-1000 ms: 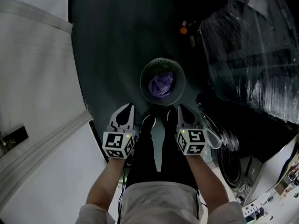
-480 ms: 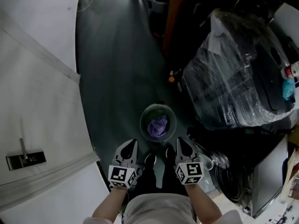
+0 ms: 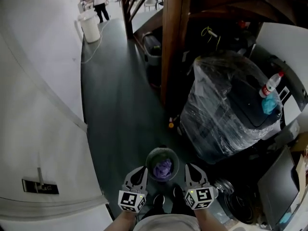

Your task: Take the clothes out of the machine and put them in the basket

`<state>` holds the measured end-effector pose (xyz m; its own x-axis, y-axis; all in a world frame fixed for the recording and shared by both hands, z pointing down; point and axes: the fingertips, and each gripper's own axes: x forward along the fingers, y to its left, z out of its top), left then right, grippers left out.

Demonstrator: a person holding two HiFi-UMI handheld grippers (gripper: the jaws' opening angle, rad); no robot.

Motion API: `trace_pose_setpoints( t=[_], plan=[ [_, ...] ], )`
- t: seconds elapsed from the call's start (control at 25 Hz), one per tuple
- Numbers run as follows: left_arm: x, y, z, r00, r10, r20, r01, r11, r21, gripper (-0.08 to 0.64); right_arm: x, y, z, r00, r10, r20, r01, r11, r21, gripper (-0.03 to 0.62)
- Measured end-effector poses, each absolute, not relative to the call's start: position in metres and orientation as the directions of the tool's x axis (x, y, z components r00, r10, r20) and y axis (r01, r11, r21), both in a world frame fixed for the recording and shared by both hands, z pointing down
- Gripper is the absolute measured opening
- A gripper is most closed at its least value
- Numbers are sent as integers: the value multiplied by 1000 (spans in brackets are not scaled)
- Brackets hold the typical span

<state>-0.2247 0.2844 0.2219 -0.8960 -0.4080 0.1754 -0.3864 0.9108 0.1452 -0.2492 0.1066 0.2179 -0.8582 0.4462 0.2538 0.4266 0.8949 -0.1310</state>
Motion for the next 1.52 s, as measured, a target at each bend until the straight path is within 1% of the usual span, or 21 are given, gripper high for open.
trace_pose_setpoints(
  t=[0.24,0.48,0.68,0.88,1.08,1.52],
  plan=[
    [-229,274,175,-899,-429,90,-425,903,59,17,-243,90,176,-893,414,177,396,909,-129,8],
    [-226,272,143,-897,-441,37,-438,896,67,17,-230,81,135,-922,374,100,361,924,-128,7],
    [-228,264,120,-876,-482,14,-481,876,46,17,-222,72,113,-939,340,54,332,935,-128,6],
    [-227,250,105,-848,-531,0,-531,847,25,17,-213,62,103,-953,302,33,295,945,-142,6],
    [-226,242,95,-833,-552,-17,-552,833,10,17,-210,57,95,-960,279,18,273,950,-153,6],
    [-229,240,83,-828,-560,-30,-560,828,1,17,-212,61,85,-958,286,14,280,946,-161,6]
  ],
)
